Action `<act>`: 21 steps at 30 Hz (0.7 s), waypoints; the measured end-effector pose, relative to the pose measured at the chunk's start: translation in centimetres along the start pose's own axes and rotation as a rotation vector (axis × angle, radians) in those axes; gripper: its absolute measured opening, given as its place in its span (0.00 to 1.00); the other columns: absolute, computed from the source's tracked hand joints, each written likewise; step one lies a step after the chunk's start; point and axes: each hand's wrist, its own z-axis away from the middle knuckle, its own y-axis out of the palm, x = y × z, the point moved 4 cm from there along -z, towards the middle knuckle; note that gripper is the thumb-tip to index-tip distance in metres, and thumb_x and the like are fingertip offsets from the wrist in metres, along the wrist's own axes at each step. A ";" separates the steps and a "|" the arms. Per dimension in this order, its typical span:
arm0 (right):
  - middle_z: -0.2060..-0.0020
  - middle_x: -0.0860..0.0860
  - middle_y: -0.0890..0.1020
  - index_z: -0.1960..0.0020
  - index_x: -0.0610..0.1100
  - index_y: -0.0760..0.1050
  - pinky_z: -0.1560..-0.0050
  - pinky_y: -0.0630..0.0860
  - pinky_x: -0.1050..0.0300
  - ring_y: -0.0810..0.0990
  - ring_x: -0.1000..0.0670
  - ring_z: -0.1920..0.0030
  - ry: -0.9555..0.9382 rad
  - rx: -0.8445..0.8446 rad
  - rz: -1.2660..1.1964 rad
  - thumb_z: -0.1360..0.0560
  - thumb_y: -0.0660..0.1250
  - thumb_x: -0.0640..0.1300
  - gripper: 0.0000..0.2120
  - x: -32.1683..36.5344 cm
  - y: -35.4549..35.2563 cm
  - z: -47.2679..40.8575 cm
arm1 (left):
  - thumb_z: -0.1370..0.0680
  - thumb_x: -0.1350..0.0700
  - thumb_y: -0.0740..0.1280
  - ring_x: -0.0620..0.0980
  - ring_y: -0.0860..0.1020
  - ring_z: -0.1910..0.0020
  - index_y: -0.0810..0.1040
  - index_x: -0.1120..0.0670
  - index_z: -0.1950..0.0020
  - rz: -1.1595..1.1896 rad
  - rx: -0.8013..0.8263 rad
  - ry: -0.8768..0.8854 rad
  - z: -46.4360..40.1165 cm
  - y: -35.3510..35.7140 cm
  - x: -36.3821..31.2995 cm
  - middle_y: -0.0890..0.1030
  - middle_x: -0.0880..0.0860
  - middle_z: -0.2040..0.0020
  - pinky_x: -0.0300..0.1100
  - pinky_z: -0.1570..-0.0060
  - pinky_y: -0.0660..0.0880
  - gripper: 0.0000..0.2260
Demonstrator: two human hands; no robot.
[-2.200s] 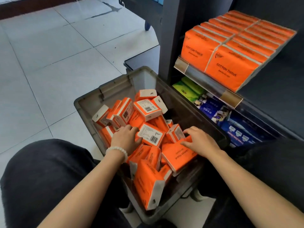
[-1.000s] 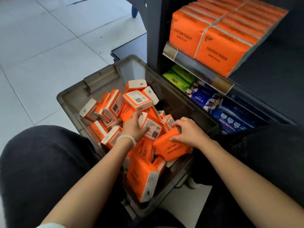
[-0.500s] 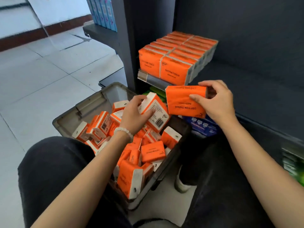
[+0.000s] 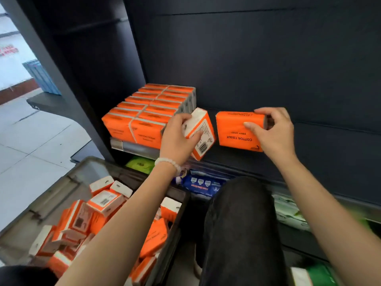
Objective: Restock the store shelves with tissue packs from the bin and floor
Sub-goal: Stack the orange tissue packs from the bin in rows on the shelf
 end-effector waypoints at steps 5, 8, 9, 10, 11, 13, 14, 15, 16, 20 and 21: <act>0.51 0.52 0.72 0.47 0.43 0.78 0.49 0.69 0.74 0.74 0.54 0.51 0.095 -0.022 0.009 0.33 0.76 0.40 0.16 -5.1 0.3 -0.5 | 0.27 0.60 0.71 0.48 0.72 0.42 0.70 0.53 0.34 -0.099 0.142 -0.021 -1.7 4.1 2.1 0.71 0.53 0.41 0.32 0.42 0.63 0.23; 0.47 0.51 0.74 0.41 0.45 0.74 0.45 0.74 0.56 0.76 0.51 0.49 0.213 0.067 0.033 0.34 0.77 0.42 0.24 -7.9 0.8 0.1 | 0.28 0.63 0.71 0.46 0.70 0.40 0.63 0.49 0.28 -0.086 0.252 -0.049 -1.9 5.0 2.7 0.67 0.53 0.37 0.35 0.37 0.63 0.32; 0.45 0.50 0.75 0.38 0.46 0.71 0.45 0.74 0.55 0.76 0.51 0.48 0.259 0.105 0.024 0.35 0.78 0.43 0.29 -8.6 1.0 0.4 | 0.29 0.64 0.71 0.44 0.68 0.38 0.59 0.48 0.26 -0.067 0.267 -0.056 -1.8 5.1 2.8 0.67 0.52 0.36 0.34 0.36 0.62 0.36; 0.45 0.50 0.76 0.35 0.46 0.68 0.44 0.74 0.55 0.76 0.51 0.47 0.291 0.139 0.019 0.36 0.78 0.43 0.33 -9.0 1.0 0.6 | 0.29 0.66 0.72 0.41 0.67 0.37 0.55 0.49 0.24 -0.028 0.275 -0.073 -1.6 5.2 2.9 0.66 0.50 0.35 0.32 0.36 0.61 0.40; 0.45 0.51 0.75 0.33 0.46 0.66 0.44 0.73 0.56 0.75 0.51 0.46 0.310 0.168 0.028 0.36 0.79 0.43 0.36 -9.2 1.1 0.8 | 0.30 0.67 0.72 0.37 0.66 0.37 0.52 0.51 0.24 0.027 0.269 -0.103 -1.3 5.3 3.0 0.66 0.47 0.35 0.29 0.37 0.60 0.41; 0.46 0.52 0.74 0.31 0.45 0.64 0.44 0.71 0.57 0.74 0.53 0.46 0.325 0.199 0.056 0.36 0.79 0.43 0.38 -9.4 1.3 1.3 | 0.30 0.67 0.72 0.35 0.67 0.40 0.51 0.54 0.25 0.119 0.222 -0.180 -0.5 5.3 3.5 0.66 0.43 0.40 0.29 0.39 0.64 0.41; 0.47 0.53 0.74 0.32 0.44 0.64 0.45 0.70 0.58 0.73 0.53 0.46 0.324 0.201 0.064 0.36 0.79 0.42 0.37 -9.4 1.3 1.5 | 0.30 0.66 0.73 0.38 0.70 0.40 0.54 0.54 0.26 0.141 0.187 -0.198 -0.3 5.1 3.6 0.68 0.44 0.41 0.33 0.39 0.66 0.39; 0.47 0.53 0.74 0.33 0.44 0.65 0.46 0.70 0.59 0.73 0.53 0.47 0.325 0.197 0.066 0.35 0.78 0.42 0.36 -9.4 1.2 1.6 | 0.29 0.64 0.73 0.41 0.72 0.40 0.57 0.54 0.29 0.144 0.158 -0.198 -0.3 4.9 3.7 0.71 0.45 0.41 0.36 0.39 0.69 0.35; 0.47 0.53 0.74 0.35 0.44 0.66 0.47 0.70 0.60 0.74 0.54 0.47 0.329 0.188 0.058 0.35 0.78 0.42 0.33 -9.4 1.1 1.6 | 0.29 0.61 0.74 0.44 0.74 0.40 0.61 0.53 0.31 0.125 0.135 -0.175 -0.4 4.7 3.7 0.74 0.47 0.40 0.40 0.39 0.71 0.32; 0.47 0.51 0.77 0.43 0.45 0.68 0.50 0.73 0.59 0.76 0.53 0.49 0.333 0.091 -0.028 0.35 0.78 0.42 0.26 -9.1 0.1 0.8 | 0.28 0.54 0.72 0.44 0.72 0.40 0.69 0.52 0.34 -0.010 0.077 -0.007 -1.6 3.8 2.0 0.74 0.48 0.40 0.42 0.39 0.71 0.24; 0.47 0.51 0.77 0.43 0.45 0.69 0.50 0.74 0.59 0.76 0.52 0.49 0.328 0.069 -0.041 0.35 0.78 0.42 0.26 -8.9 -0.2 0.6 | 0.28 0.53 0.72 0.44 0.72 0.41 0.69 0.51 0.34 -0.032 0.057 0.014 -1.9 3.7 1.6 0.74 0.48 0.40 0.42 0.39 0.70 0.23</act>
